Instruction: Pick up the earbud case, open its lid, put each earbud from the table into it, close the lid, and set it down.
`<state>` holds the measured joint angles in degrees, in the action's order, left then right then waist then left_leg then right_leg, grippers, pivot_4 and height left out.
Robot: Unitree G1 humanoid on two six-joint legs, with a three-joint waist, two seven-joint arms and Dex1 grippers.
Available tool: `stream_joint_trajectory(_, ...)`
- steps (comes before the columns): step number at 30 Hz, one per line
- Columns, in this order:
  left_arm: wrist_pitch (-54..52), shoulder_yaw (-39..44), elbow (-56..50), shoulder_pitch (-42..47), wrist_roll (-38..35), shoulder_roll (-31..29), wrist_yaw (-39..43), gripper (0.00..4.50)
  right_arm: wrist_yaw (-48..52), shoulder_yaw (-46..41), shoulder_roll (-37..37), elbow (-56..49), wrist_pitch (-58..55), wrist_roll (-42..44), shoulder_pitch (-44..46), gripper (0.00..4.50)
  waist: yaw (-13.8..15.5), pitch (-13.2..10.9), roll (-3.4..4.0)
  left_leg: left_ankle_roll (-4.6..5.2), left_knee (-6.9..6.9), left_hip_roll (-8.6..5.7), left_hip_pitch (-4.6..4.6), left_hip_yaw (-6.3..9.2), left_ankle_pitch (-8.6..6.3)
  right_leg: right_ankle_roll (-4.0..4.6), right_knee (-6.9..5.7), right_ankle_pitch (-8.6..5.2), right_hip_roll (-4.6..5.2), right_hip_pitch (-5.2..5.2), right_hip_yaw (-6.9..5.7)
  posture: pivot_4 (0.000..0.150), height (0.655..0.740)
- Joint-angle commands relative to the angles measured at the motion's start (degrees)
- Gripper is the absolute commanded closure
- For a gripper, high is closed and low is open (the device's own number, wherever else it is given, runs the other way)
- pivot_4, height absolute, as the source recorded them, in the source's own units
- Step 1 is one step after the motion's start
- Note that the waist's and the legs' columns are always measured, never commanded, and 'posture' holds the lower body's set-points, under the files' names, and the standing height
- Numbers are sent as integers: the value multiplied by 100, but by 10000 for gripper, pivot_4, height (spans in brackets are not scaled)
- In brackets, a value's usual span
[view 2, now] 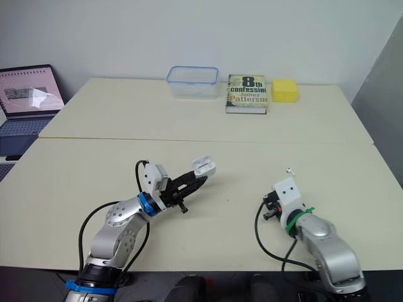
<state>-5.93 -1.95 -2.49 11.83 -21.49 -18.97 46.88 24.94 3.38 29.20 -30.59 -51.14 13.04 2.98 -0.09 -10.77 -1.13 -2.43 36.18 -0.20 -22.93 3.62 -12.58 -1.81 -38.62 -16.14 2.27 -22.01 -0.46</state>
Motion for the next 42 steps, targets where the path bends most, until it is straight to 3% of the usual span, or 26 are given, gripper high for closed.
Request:
stream_joint_trajectory(1,-23,-23,-350,-40,-26,-51,-5,37304,1238,2,988,-329,364,322,74,40949,-3,0,0,0,0,0,0,0,0,0,1,0,0,-1,-1,1500,7400)
stream_joint_trajectory(6,-115,-13,-539,-148,-49,-97,-17,37304,3165,-49,2723,206,1673,359,74,40949,-3,-1,-1,0,-3,4,1,2,0,-1,3,-1,-3,1,-8,1500,7400)
stream_joint_trajectory(11,-284,-11,-868,-366,-68,-169,-81,37304,4476,100,3674,1187,3174,56,-47,40949,0,-3,-4,0,-5,5,1,-2,0,-1,7,-1,-3,2,-6,1500,7400)
stream_joint_trajectory(16,-450,8,-1128,-528,-104,-246,-112,37304,4819,414,3695,1900,3917,-346,134,40949,0,-3,-4,0,-3,8,2,-3,0,-1,6,0,-3,2,-5,1500,7400)
stream_joint_trajectory(22,-563,24,-1212,-522,-114,-288,-144,37304,4879,685,3466,2352,4024,-628,383,40949,-3,0,-10,-1,-2,9,7,-3,0,-1,6,0,-3,7,-4,1500,7400)
stream_joint_trajectory(30,-637,32,-1252,-543,-105,-307,-152,37304,5018,488,3369,2496,4515,-556,440,13202,5,2,-15,-1,-3,13,29,1,-1,1,14,-1,-1,36,-7,1500,7400)
stream_joint_trajectory(37,-653,38,-1223,-575,-122,-346,-118,37304,5215,-487,3996,1213,3472,198,115,13070,16,-6,3,-2,-4,45,10,-4,-1,1,17,-1,-1,19,-6,1500,7400)
stream_joint_trajectory(42,-682,-29,-1185,-577,-123,-336,-86,37304,4725,-646,4522,361,2501,-267,-405,13070,31,-6,1,-3,-3,55,13,-3,-1,2,19,-1,-5,23,-12,1500,7400)
